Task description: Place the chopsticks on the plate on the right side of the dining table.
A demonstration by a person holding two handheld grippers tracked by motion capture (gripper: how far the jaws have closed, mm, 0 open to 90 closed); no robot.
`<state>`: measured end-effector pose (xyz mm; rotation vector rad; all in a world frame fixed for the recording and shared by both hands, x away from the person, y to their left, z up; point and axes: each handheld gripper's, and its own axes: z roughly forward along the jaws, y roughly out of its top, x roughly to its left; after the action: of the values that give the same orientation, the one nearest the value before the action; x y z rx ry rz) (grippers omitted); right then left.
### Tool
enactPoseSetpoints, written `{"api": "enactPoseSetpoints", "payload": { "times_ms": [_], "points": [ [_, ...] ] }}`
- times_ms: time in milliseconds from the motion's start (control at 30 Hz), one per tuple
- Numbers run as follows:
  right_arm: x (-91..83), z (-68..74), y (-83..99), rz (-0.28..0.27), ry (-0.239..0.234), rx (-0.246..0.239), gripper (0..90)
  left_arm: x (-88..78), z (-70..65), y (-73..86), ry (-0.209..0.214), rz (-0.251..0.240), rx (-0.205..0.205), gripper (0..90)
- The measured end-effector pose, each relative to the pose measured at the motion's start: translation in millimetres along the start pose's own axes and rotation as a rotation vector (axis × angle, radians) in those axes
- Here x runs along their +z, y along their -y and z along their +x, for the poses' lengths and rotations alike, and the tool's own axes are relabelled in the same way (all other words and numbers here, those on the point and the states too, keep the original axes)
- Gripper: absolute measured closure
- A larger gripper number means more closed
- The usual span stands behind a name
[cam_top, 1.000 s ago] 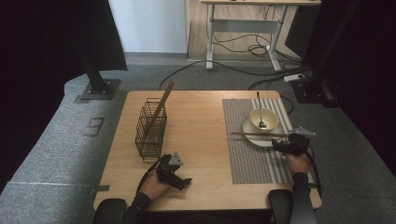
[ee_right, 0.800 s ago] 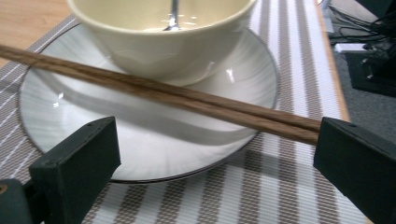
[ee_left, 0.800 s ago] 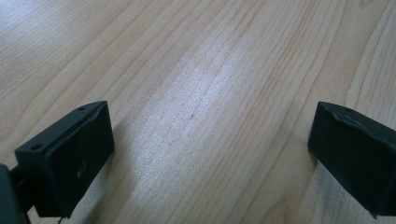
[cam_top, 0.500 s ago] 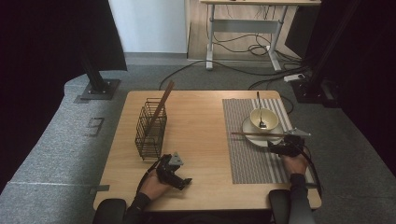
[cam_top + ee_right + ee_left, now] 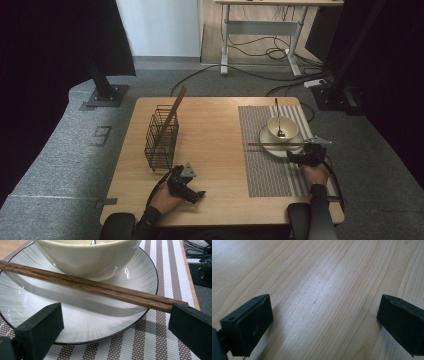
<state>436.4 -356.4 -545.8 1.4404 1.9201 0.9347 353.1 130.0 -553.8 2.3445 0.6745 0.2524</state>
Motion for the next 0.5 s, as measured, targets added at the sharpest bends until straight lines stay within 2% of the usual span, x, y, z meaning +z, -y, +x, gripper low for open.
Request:
{"api": "enactPoseSetpoints", "payload": {
  "times_ms": [233,500],
  "points": [
    [-4.0,-0.7,-0.8,-0.007,0.004,-0.002,0.0,0.0,0.0,0.0,0.000,0.000,0.000,0.0],
    [-30.8,0.7,-1.7,-0.042,-0.007,-0.017,0.0,0.0,0.0,0.0,0.000,-0.001,0.000,0.0]
  ]
}}
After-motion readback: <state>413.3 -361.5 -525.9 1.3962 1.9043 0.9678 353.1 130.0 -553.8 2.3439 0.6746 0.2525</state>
